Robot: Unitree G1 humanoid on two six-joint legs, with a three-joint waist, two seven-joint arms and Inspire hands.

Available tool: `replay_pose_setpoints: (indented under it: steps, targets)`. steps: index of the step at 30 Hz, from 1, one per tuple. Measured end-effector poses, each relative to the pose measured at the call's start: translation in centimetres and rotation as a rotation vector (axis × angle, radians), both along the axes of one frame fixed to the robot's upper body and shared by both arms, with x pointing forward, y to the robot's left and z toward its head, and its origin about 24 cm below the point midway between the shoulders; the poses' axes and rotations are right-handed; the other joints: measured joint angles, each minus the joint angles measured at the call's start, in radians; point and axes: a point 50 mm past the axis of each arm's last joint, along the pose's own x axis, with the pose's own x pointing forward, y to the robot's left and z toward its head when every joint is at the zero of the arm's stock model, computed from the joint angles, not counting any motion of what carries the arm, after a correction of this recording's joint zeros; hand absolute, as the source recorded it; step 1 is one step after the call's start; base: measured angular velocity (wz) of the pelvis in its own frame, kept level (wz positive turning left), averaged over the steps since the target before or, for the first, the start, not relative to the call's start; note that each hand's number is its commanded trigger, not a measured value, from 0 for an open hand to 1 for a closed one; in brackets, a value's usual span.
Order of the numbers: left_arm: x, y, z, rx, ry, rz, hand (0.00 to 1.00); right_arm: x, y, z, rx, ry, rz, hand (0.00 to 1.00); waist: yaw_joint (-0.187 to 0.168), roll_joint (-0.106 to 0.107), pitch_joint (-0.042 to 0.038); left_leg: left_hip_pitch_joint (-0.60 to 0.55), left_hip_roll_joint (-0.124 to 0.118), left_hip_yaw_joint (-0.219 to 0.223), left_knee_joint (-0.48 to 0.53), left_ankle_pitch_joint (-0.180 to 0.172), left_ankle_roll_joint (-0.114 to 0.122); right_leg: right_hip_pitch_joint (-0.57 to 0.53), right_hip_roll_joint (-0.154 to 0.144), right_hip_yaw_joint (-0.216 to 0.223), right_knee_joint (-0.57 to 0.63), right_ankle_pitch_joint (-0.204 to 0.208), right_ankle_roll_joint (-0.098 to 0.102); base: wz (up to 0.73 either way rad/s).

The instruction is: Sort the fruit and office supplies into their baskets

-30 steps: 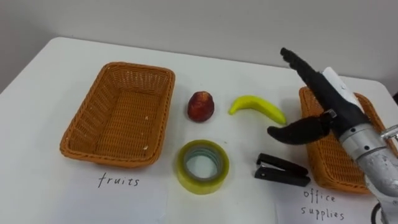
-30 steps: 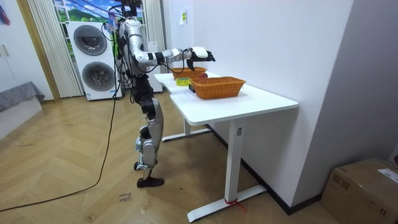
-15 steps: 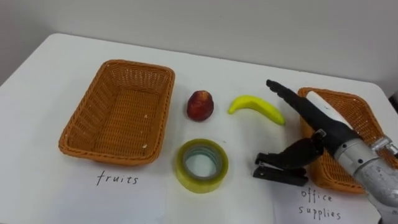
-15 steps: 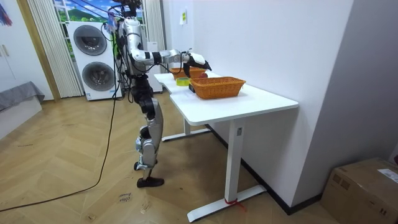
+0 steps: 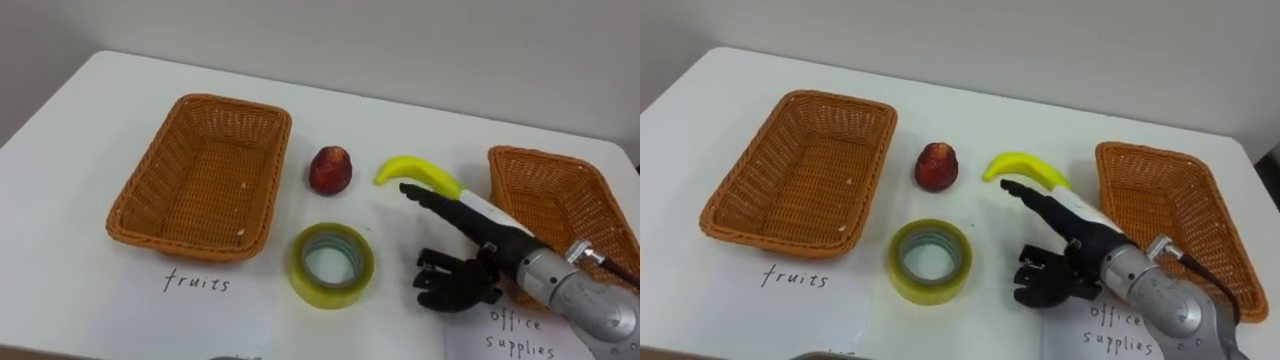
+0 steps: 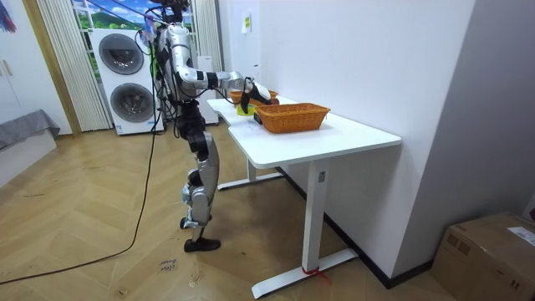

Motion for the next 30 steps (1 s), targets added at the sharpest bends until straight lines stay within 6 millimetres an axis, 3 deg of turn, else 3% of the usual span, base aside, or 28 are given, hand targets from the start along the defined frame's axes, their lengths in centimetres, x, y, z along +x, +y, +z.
replay_pose_setpoints:
  steps: [12, 30]
  targets:
    - [0.2, 0.0, 0.1, -0.001, -0.008, -0.003, 0.0, -0.5, -0.4, -1.2, -0.027, 0.12, 0.016, 0.0, -0.001, -0.006, -0.0009, -0.003, 0.0, 0.0, 0.002, 0.0, 0.0, -0.002, 0.0, 0.0, 0.001, 0.0, 0.0, 0.0]
    - [0.3, 0.0, 0.3, 0.002, -0.025, -0.009, 0.0, -0.5, -0.6, -1.4, -0.07, 0.146, 0.017, 0.0, 0.003, -0.012, -0.0031, -0.001, 0.0, 0.0, 0.005, 0.0, 0.0, -0.003, -0.001, 0.001, 0.007, 0.0, -0.001, 0.0]
